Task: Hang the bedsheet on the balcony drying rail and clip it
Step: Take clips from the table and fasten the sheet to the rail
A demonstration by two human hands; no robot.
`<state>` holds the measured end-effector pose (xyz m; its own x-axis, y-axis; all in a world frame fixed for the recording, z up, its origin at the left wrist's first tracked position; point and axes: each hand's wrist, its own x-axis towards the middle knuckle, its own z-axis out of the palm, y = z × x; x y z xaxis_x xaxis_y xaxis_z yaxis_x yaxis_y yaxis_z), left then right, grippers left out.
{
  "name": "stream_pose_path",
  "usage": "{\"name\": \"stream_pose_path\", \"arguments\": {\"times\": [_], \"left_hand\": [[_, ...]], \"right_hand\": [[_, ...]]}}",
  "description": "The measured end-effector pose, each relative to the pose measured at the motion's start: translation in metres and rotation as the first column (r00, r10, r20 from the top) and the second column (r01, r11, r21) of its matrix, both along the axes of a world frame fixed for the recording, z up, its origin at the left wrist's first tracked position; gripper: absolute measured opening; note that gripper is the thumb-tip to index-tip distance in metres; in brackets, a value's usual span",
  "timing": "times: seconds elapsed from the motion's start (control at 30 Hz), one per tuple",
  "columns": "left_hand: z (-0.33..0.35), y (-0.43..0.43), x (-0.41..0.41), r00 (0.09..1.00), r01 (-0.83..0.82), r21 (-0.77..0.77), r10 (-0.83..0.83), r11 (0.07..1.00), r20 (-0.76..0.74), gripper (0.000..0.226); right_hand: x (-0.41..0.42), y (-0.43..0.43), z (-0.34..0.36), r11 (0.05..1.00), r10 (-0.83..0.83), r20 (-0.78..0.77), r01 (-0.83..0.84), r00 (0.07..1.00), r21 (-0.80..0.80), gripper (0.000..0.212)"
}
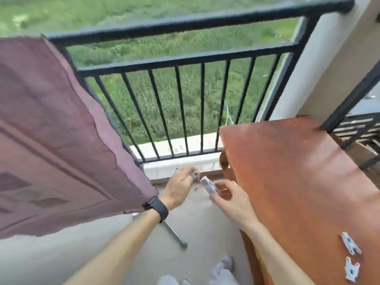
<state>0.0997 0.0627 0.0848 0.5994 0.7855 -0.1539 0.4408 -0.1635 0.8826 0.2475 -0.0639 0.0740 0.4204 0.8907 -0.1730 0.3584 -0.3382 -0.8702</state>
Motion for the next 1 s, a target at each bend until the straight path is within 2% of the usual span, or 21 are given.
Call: {"name": "stream_pose_path", "arguments": {"times": [0.13, 0.3, 0.4, 0.5, 0.63, 0.73, 0.87, 0.93, 1.0], "left_hand": [[0.052, 0.01, -0.025, 0.982, -0.128, -0.013, 0.129, 0.992, 0.136, 0.013], [0.098, 0.023, -0.059, 0.97, -0.242, 0.187, 0.237, 0.952, 0.048, 0.017], [0.206, 0.036, -0.035, 0.948, -0.309, 0.242, 0.317, 0.92, 0.004, 0.027], [0.246, 0.058, -0.018, 0.944, -0.322, 0.253, 0.33, 0.912, 0.01, 0.02], [0.323, 0.097, -0.026, 0.911, -0.387, 0.346, 0.413, 0.855, -0.003, 0.02], [0.351, 0.134, -0.021, 0.893, -0.394, 0.418, 0.449, 0.818, -0.038, 0.024], [0.399, 0.153, -0.001, 0.88, -0.431, 0.465, 0.474, 0.773, 0.028, 0.044], [0.412, 0.151, -0.004, 0.835, -0.477, 0.526, 0.55, 0.704, 0.021, 0.034], [0.433, 0.155, -0.009, 0.783, -0.467, 0.655, 0.623, 0.594, -0.007, 0.017]], "right_hand": [[-0.003, 0.046, 0.047, 0.966, 0.219, 0.091, -0.229, 0.971, 0.121, 0.025], [-0.015, 0.091, 0.093, 0.869, 0.412, 0.148, -0.436, 0.899, 0.234, 0.028], [0.024, 0.121, 0.195, 0.85, 0.431, 0.097, -0.44, 0.897, 0.288, 0.028], [0.045, 0.156, 0.232, 0.802, 0.495, 0.079, -0.49, 0.865, 0.343, 0.028], [0.044, 0.211, 0.301, 0.759, 0.561, 0.029, -0.528, 0.827, 0.38, 0.028], [0.055, 0.26, 0.324, 0.72, 0.603, 0.027, -0.559, 0.797, 0.412, 0.024], [0.075, 0.303, 0.347, 0.673, 0.607, 0.024, -0.531, 0.794, 0.515, 0.023], [0.076, 0.309, 0.346, 0.644, 0.611, 0.04, -0.526, 0.791, 0.555, 0.021], [0.073, 0.32, 0.35, 0.622, 0.61, 0.065, -0.528, 0.79, 0.577, 0.021]]}}
